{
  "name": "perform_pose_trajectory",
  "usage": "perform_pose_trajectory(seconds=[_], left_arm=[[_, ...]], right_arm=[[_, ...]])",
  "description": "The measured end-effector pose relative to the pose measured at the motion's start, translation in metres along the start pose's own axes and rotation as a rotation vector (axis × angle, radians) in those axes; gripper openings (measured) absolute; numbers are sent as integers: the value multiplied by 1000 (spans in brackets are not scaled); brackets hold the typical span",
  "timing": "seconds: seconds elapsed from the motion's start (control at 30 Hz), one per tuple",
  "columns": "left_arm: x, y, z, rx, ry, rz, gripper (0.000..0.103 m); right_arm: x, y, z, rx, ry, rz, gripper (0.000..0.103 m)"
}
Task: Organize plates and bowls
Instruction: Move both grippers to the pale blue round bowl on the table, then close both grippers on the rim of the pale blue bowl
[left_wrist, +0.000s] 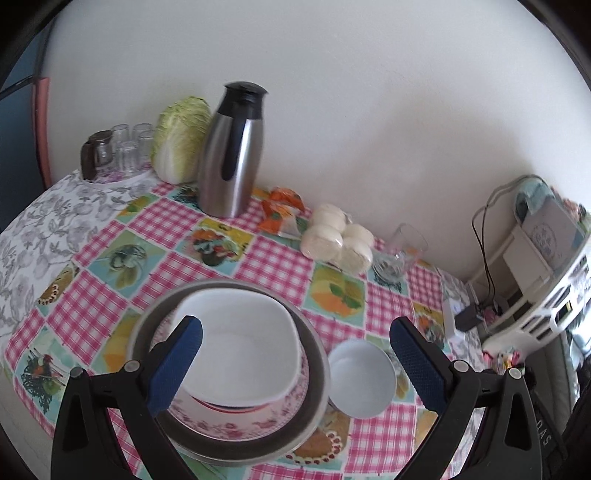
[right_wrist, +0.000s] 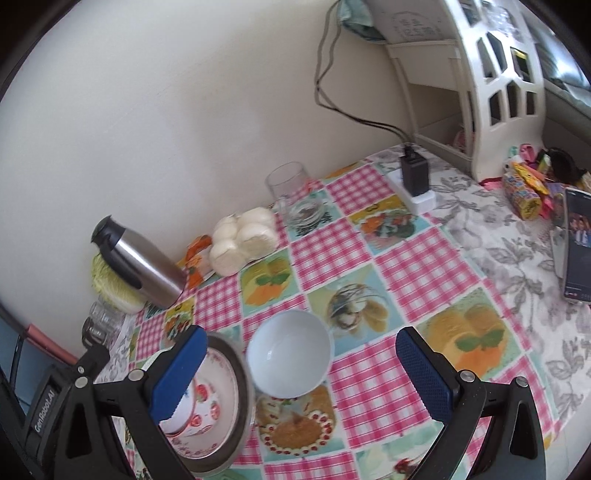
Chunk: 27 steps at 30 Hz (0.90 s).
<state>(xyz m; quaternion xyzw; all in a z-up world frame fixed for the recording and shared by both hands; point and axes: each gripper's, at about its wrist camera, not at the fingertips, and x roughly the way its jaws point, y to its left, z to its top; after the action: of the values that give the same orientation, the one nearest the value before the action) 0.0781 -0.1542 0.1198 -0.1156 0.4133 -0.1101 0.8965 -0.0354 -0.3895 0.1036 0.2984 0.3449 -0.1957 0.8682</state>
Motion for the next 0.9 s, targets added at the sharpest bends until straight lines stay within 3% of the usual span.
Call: perform_pose_trajectory(seconds=[0.23, 0.43, 0.6, 0.9], left_arm=[[16, -37, -20, 70, 68, -58, 101], [36, -53, -37, 31, 155, -153, 101], [51, -61, -50, 28, 200, -141, 101], [74, -53, -71, -94, 261, -110, 101]], right_arm=[[0, -42, 9, 65, -4, -23, 103], [4, -68, 12, 109, 2, -25, 103], [9, -83, 12, 134, -2, -49, 103], [27, -93, 8, 145, 31, -45, 103]])
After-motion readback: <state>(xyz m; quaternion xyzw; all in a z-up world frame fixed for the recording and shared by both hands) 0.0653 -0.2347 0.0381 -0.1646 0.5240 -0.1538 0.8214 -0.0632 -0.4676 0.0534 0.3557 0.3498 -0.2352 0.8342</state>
